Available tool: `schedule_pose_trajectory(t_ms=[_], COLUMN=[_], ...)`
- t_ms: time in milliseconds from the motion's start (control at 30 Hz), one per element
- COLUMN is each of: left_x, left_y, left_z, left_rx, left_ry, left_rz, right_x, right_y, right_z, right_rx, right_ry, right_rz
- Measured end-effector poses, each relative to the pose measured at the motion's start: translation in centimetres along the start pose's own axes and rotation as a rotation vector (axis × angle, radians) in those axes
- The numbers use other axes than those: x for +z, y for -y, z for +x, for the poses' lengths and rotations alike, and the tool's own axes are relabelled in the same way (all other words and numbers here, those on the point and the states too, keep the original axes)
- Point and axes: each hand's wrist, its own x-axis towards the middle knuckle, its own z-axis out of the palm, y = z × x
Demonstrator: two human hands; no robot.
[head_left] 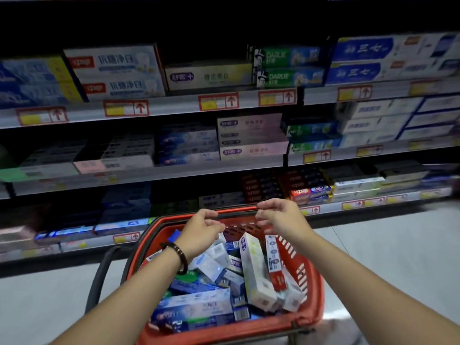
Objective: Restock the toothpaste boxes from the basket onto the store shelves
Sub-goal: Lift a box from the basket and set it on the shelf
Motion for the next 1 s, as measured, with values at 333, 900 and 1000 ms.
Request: schedule_pose_trajectory(t_ms=[333,900,1000], left_x=[4.9,6.7,6.6], left_y=[1.6,2.2,2.0], left_z=[0.1,1.5,1.6], left_rx=[-0.058,-0.074,-0.068], left_ry=[0.162,0.262,0.249], left_rz=[0.088,0.178,0.164], right_x=[-2.6,-0.5,-0.7], right_y=[-3.8,-8.6,-8.5], right_z=[0.9,-1.2,-1.1], right_rx=[0.189,0.393,0.385], right_ry=[-0.033,0.189,0.19], right_rz=[-0.339,-0.802,-0.834])
